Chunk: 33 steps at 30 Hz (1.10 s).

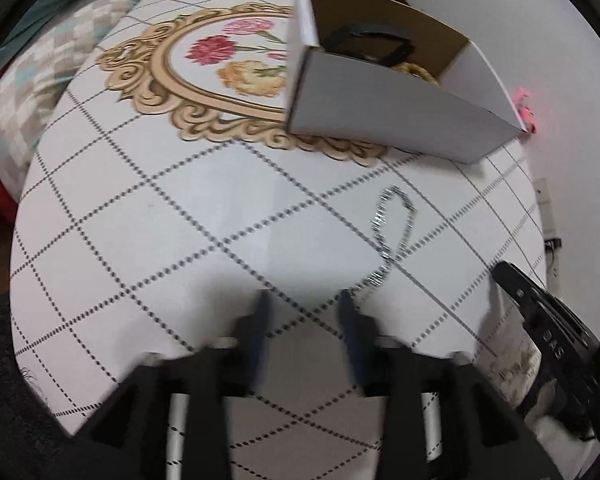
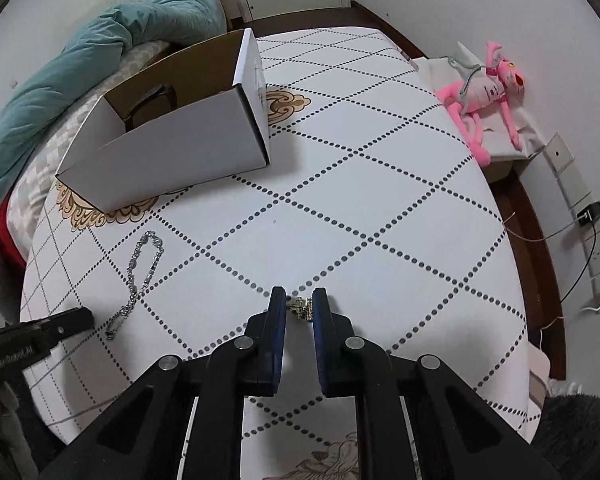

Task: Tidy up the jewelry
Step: 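Close the left gripper on the end of the thin silver chain while the right gripper holds the earring, then lift the silver chain toward the box with the left gripper while the right gripper holds the earring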

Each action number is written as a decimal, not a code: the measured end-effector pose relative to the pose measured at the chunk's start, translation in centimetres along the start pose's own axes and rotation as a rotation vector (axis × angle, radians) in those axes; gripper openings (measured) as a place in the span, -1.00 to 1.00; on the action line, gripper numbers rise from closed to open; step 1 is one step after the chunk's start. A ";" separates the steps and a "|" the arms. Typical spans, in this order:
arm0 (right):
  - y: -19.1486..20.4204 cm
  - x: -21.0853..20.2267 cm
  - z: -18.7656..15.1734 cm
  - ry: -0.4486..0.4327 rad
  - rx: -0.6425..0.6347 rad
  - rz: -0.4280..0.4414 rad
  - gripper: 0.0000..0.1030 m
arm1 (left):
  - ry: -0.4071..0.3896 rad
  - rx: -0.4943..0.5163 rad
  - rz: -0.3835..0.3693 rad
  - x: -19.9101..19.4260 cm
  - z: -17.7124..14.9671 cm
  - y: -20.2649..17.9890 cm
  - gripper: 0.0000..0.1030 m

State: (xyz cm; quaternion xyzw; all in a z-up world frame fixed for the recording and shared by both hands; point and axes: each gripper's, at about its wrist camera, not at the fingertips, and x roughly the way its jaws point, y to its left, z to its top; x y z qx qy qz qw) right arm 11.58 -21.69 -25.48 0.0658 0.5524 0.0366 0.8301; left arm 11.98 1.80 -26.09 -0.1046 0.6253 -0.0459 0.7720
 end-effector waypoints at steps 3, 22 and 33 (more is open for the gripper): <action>-0.2 -0.1 0.2 -0.006 0.010 0.011 -0.86 | -0.010 0.055 0.036 0.2 -0.6 -1.3 0.05; -3.7 -2.8 1.1 -0.056 0.179 0.136 -0.86 | -0.127 0.250 0.020 -0.5 -0.7 -7.1 -1.00; -4.3 -5.2 2.2 -0.103 0.233 0.218 -0.86 | -0.212 0.162 -0.114 -6.2 2.4 -5.3 -1.00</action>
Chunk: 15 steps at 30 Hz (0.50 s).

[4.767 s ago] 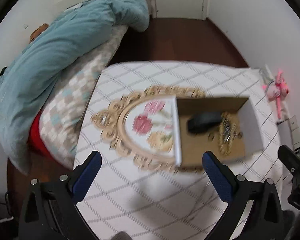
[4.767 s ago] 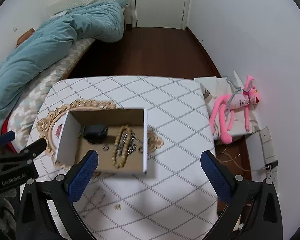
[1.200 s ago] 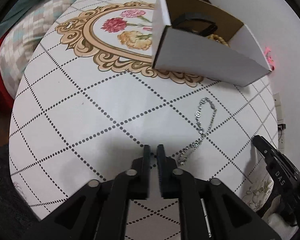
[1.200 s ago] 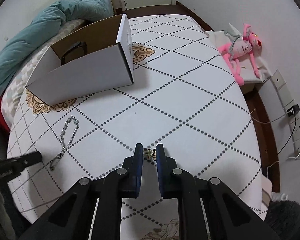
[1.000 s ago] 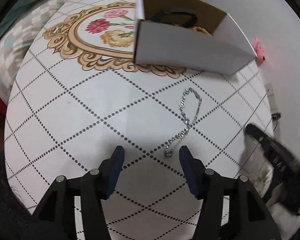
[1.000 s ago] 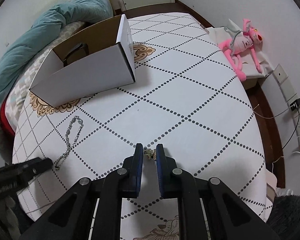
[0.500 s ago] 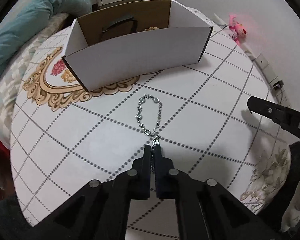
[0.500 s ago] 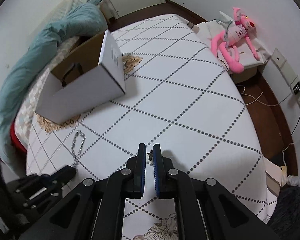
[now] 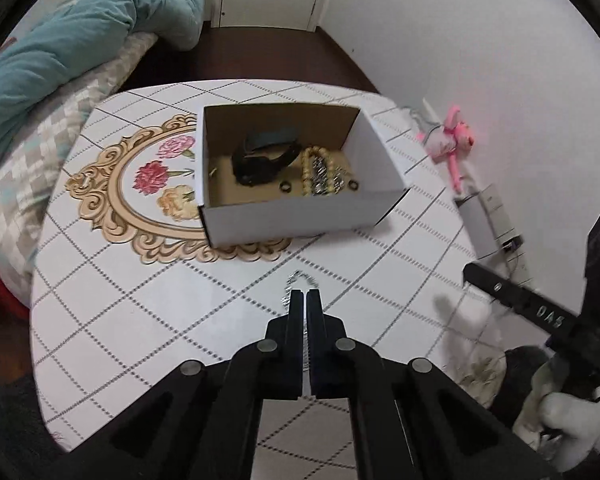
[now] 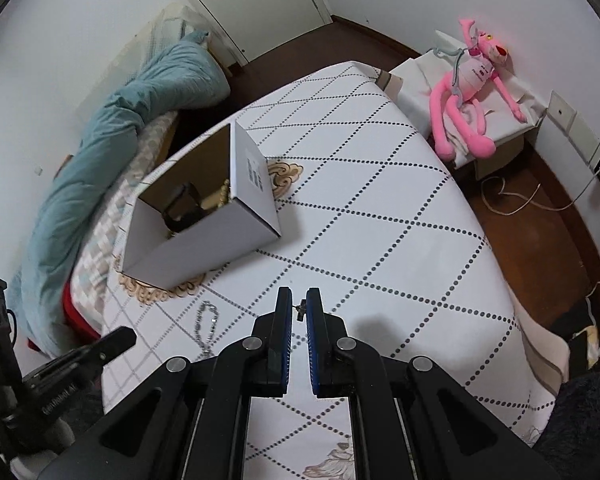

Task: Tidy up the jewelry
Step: 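Lift the silver chain toward the box with the left gripper while the right gripper holds the earring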

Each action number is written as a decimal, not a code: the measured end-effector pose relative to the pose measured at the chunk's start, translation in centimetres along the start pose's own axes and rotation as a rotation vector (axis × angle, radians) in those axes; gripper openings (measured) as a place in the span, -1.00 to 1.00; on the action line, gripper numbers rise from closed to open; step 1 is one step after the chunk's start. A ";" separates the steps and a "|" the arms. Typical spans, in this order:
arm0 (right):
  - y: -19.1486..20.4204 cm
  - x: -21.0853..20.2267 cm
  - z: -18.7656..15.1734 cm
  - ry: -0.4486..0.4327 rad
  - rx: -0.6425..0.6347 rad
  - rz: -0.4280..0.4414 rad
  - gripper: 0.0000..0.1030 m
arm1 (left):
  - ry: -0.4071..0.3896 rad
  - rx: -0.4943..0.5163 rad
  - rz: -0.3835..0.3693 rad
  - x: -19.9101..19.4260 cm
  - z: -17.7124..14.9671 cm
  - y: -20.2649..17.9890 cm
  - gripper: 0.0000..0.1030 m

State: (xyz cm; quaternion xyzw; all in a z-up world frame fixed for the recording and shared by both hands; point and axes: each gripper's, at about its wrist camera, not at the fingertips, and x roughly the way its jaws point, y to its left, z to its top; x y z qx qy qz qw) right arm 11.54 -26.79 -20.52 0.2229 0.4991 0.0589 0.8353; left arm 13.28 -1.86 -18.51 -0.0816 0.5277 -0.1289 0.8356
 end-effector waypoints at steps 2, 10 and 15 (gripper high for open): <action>-0.3 -0.2 0.1 -0.001 0.012 0.010 -0.86 | 0.019 -0.053 -0.039 0.6 0.0 0.7 -0.96; -1.5 -0.1 -0.5 0.024 0.058 0.039 -0.86 | 0.154 -0.101 -0.046 4.7 -1.9 1.5 -0.35; -1.8 0.5 -0.7 0.030 0.064 0.030 -0.86 | 0.185 0.046 0.074 6.6 -2.8 -1.5 -0.34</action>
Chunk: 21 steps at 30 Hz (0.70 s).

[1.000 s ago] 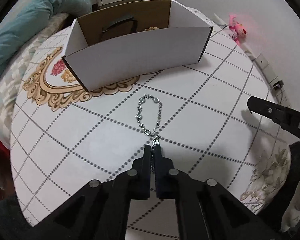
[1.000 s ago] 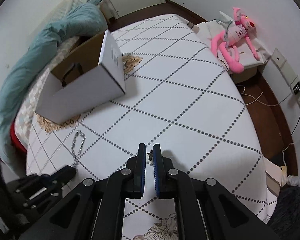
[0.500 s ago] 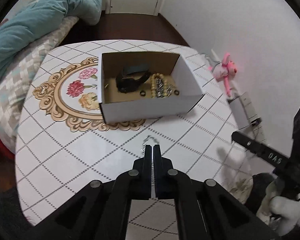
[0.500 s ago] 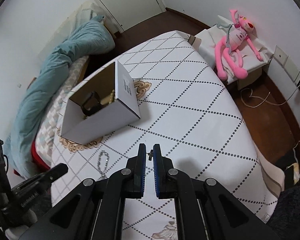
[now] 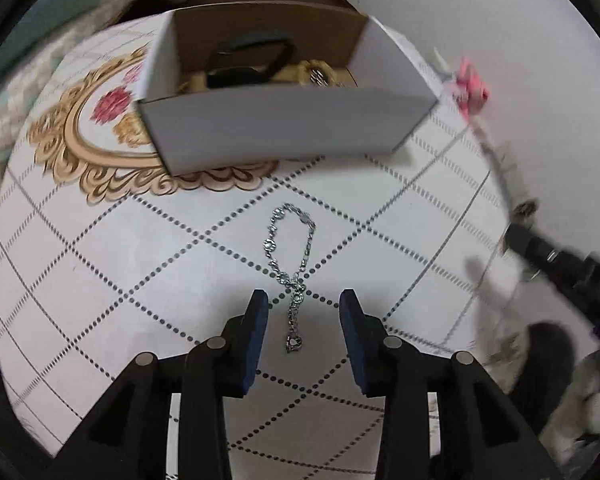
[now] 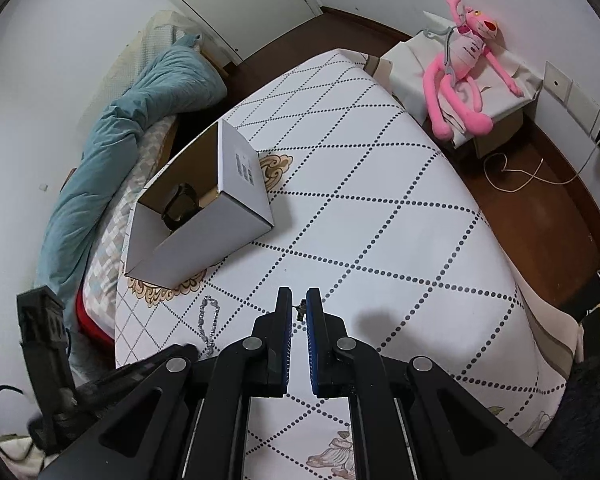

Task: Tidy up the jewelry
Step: 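Lift the silver chain toward the box with the left gripper while the right gripper holds the earring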

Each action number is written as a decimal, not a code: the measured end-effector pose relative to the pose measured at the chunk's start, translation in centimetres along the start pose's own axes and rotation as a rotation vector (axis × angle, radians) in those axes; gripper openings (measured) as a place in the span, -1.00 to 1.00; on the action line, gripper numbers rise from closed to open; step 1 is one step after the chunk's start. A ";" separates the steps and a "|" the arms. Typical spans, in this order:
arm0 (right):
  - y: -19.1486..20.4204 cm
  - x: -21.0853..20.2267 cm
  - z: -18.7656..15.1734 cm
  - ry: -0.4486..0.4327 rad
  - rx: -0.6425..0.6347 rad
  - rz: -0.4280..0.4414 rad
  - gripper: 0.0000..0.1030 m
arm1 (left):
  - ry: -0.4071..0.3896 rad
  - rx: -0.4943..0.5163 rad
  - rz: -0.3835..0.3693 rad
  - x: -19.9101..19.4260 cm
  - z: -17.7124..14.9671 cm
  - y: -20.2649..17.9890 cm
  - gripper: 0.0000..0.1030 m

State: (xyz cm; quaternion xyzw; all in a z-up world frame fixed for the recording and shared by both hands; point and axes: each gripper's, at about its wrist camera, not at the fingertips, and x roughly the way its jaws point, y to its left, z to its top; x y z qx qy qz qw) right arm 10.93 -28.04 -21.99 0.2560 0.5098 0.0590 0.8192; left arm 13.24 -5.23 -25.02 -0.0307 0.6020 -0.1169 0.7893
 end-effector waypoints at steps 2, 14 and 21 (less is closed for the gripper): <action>-0.1 0.1 0.0 0.001 0.003 -0.003 -0.86 | 0.007 0.045 0.056 0.8 -0.1 -1.1 -0.35; -0.4 0.1 0.0 -0.002 0.010 0.001 -0.86 | -0.088 0.087 0.045 -0.5 1.8 -2.0 -0.96; 0.5 -0.8 0.7 -0.021 0.001 0.036 -0.86 | -0.187 -0.016 -0.051 -6.0 3.3 0.7 -0.96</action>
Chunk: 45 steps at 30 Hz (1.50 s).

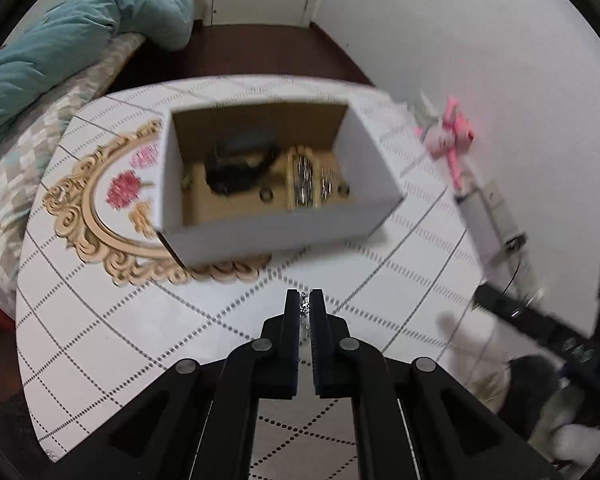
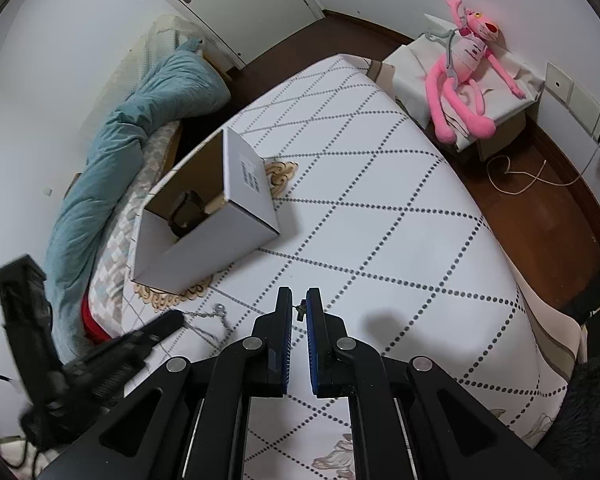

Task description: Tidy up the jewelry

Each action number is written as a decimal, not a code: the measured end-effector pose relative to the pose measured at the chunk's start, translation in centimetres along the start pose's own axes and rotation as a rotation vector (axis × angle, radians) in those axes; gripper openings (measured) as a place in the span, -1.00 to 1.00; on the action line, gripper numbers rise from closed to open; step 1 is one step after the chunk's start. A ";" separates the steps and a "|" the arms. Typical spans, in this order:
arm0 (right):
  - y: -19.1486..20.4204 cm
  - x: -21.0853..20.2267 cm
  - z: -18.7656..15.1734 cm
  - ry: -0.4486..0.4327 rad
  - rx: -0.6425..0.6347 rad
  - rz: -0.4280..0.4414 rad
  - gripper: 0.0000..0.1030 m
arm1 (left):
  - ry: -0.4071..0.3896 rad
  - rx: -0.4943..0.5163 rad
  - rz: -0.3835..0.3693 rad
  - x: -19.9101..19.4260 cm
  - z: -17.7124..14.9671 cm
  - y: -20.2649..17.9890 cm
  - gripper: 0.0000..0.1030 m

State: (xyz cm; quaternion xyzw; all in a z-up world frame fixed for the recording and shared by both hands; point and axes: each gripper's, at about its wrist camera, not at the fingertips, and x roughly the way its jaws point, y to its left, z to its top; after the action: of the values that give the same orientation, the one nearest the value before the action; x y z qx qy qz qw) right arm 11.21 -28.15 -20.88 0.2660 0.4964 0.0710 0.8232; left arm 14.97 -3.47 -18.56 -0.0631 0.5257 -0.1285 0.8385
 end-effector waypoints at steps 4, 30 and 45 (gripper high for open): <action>1.1 -0.8 0.7 -0.013 -0.014 0.030 -0.86 | -0.052 -0.026 -0.041 -2.1 2.0 -0.1 -1.00; 4.3 1.3 1.7 0.008 -0.112 -0.026 -0.86 | 0.111 0.042 0.066 6.0 -0.6 -0.2 -0.17; 2.4 2.2 1.7 0.025 -0.082 -0.058 -0.86 | 0.105 0.092 0.158 7.9 -0.8 -0.9 -0.83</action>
State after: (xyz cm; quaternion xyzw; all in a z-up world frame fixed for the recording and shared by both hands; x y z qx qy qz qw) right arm 14.11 -25.89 -20.78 0.2167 0.5109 0.0704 0.8289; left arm 17.39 -6.56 -25.54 0.0238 0.5659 -0.0892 0.8193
